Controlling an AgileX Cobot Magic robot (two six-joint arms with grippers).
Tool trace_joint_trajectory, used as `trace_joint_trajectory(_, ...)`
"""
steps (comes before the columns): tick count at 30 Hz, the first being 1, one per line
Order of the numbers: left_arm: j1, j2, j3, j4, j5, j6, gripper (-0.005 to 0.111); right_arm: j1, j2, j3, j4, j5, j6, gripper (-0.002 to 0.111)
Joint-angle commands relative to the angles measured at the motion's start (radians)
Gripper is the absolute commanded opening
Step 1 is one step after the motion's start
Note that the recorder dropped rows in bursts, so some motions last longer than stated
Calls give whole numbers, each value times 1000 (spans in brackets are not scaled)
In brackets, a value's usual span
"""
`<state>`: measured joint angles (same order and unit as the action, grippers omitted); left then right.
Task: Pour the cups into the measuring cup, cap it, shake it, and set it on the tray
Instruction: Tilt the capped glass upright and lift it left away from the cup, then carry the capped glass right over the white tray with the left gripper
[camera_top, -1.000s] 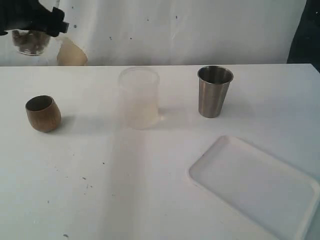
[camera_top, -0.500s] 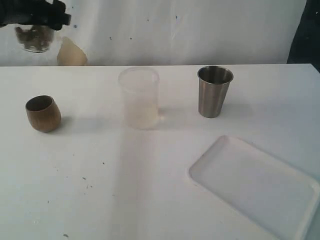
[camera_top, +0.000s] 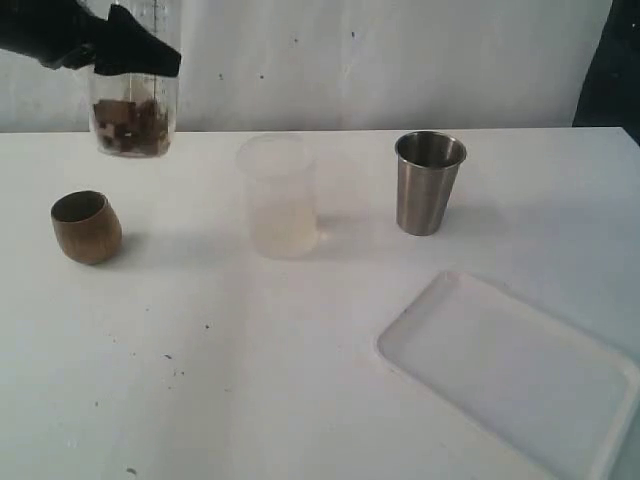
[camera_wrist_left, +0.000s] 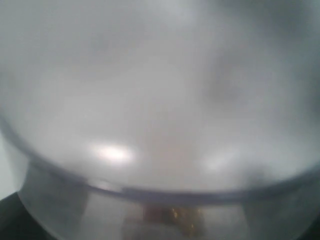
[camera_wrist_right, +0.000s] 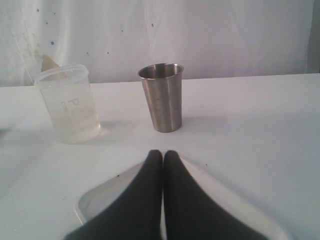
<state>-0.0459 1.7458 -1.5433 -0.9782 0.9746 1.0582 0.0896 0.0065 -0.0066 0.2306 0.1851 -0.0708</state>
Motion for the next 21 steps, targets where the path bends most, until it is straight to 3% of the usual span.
trace_joint_trajectory(1, -39, -13, -63, 92, 246, -33, 0, 2, -7, 7, -3, -7, -4, 0)
trace_joint_trajectory(4, -117, -23, -63, 197, 246, -28, 0, 2, -7, 7, -3, -7, -4, 0)
trace_joint_trajectory(10, -367, -35, -41, 396, 220, 20, 0, 2, -7, 7, -3, -7, -4, 0)
trace_joint_trajectory(16, -566, -35, 115, 628, -221, -98, 0, 2, -7, 7, -3, -7, -4, 0)
trace_joint_trajectory(18, -630, -35, 189, 619, -388, -124, 0, 2, -7, 7, -3, -7, -4, 0)
trace_joint_trajectory(21, -710, -35, 295, 517, -765, -165, 0, 2, -7, 7, -3, -7, -4, 0)
